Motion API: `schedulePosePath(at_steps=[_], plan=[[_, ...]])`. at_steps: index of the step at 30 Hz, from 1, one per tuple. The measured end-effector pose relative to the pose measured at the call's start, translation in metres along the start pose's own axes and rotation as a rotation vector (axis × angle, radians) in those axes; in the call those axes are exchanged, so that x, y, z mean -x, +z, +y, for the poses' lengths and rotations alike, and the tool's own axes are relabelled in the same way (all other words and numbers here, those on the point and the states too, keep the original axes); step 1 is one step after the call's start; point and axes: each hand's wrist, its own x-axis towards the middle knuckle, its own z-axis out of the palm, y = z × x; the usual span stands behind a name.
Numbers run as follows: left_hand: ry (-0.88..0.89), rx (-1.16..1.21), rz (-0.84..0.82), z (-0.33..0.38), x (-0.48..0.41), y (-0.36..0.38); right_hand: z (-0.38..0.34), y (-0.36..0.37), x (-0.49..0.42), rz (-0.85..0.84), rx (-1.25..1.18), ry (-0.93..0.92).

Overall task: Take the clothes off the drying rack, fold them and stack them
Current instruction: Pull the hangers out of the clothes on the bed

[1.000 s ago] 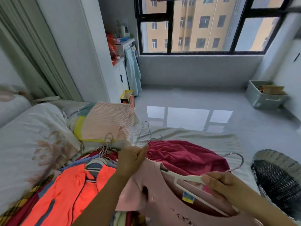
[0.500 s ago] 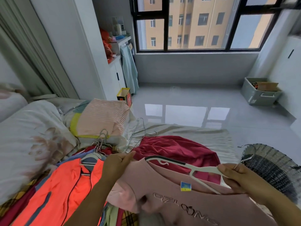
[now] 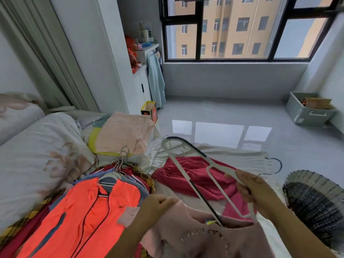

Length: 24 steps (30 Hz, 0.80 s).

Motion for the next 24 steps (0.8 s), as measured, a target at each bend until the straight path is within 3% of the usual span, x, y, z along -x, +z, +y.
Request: schedulePosePath(at_steps=[2, 6, 8, 13, 17, 21, 24], plan=[[-0.038, 0.0, -0.146, 0.001, 0.006, 0.006, 0.003, -0.003, -0.003, 0.07, -0.065, -0.021], [0.031, -0.574, -0.607, -0.019, 0.016, 0.006, 0.012, -0.018, -0.006, 0.224, -0.261, -0.087], [0.024, -0.533, -0.678, -0.027, 0.017, 0.01, 0.017, -0.026, -0.006, 0.313, -0.411, -0.113], [-0.047, -0.063, -0.472, -0.025, 0.014, 0.016, 0.025, -0.027, -0.008, 0.464, -0.67, -0.151], [-0.325, 0.342, -0.228, -0.011, 0.016, 0.016, 0.012, -0.039, -0.011, 0.637, -0.832, -0.249], [-0.519, 0.606, 0.016, 0.008, -0.008, 0.014, 0.02, -0.066, 0.001, 0.718, -0.705, -0.168], [-0.473, 0.709, 0.03, 0.044, -0.035, 0.033, 0.04, -0.074, 0.017, 0.726, -0.531, -0.041]])
